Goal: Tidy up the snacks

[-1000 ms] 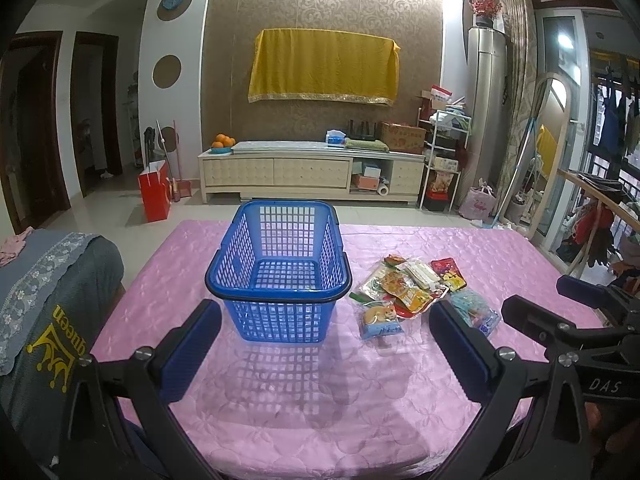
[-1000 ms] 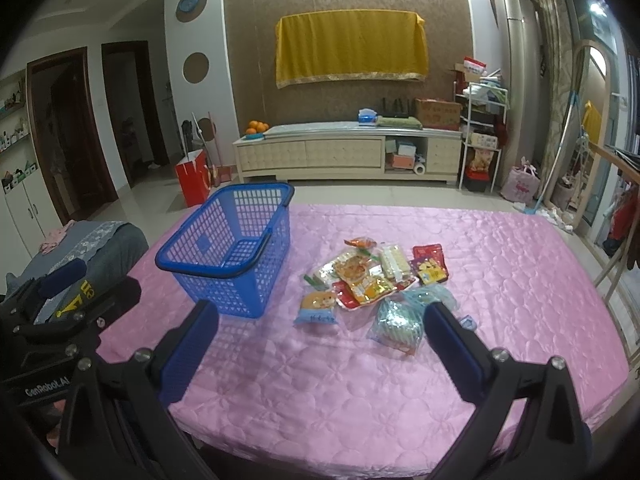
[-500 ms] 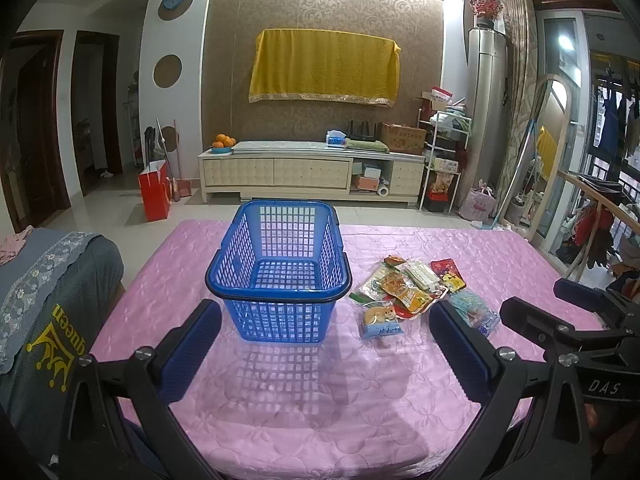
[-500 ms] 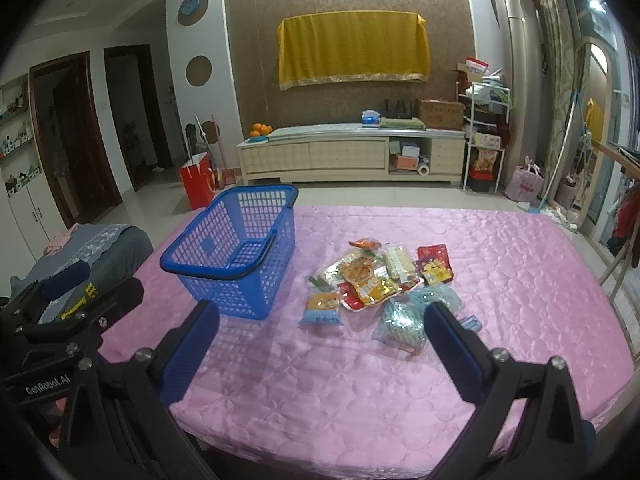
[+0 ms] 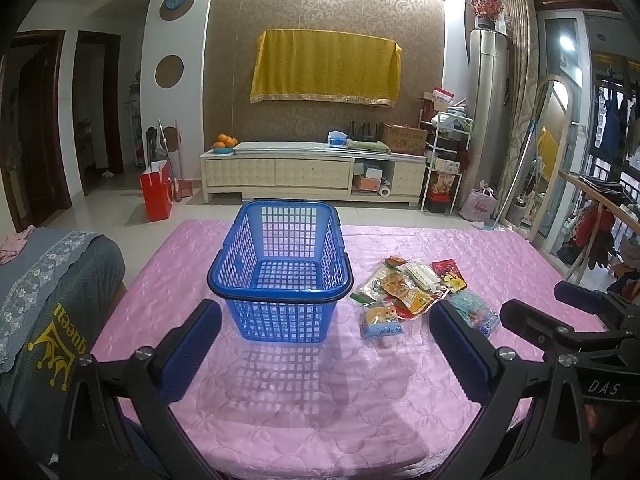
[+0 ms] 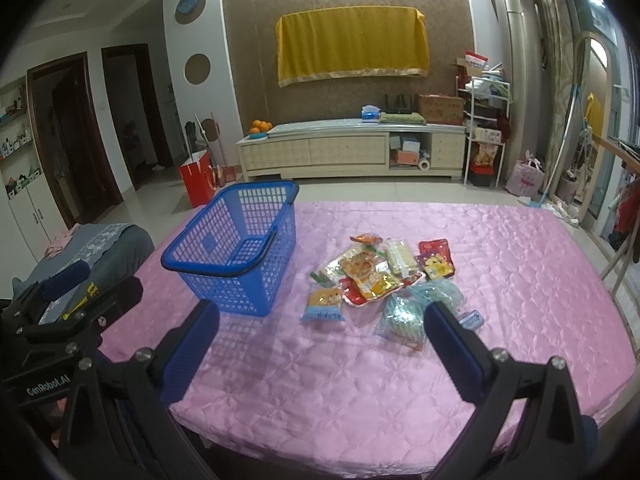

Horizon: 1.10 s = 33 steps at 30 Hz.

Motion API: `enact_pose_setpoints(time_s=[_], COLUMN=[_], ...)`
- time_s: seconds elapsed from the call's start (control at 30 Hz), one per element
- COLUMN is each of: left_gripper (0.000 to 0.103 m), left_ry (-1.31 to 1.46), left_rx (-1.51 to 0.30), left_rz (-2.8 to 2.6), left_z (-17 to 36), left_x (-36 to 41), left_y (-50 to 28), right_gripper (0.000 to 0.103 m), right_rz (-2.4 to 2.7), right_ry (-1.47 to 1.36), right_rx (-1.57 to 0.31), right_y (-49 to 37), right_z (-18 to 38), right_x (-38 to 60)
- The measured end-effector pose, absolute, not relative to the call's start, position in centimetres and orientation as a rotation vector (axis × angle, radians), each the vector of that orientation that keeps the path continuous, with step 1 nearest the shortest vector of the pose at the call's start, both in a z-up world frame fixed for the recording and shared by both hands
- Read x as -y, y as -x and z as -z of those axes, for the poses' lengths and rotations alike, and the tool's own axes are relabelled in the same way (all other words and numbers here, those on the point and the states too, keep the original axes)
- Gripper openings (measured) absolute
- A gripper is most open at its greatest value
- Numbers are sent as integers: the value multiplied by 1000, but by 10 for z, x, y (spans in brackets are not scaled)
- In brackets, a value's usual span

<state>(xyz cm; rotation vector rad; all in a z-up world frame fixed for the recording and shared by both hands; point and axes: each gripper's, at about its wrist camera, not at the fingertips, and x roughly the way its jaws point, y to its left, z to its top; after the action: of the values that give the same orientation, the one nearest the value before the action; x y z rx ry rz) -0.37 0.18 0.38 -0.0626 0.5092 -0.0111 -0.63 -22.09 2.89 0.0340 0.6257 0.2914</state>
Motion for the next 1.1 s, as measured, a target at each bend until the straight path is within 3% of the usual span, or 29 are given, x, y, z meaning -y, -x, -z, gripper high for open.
enact_pose_setpoints(time_s=[1.1], left_gripper=[103], left_ry=[40], left_rx=[-531], left_rz=[100], left_z=[-17], left_x=[13], left_y=[-29], right_gripper=[103], right_rz=[-259], right_ry=[-46], right_rx=[-556], right_y=[-4], right_z=[-44], right_x=[241])
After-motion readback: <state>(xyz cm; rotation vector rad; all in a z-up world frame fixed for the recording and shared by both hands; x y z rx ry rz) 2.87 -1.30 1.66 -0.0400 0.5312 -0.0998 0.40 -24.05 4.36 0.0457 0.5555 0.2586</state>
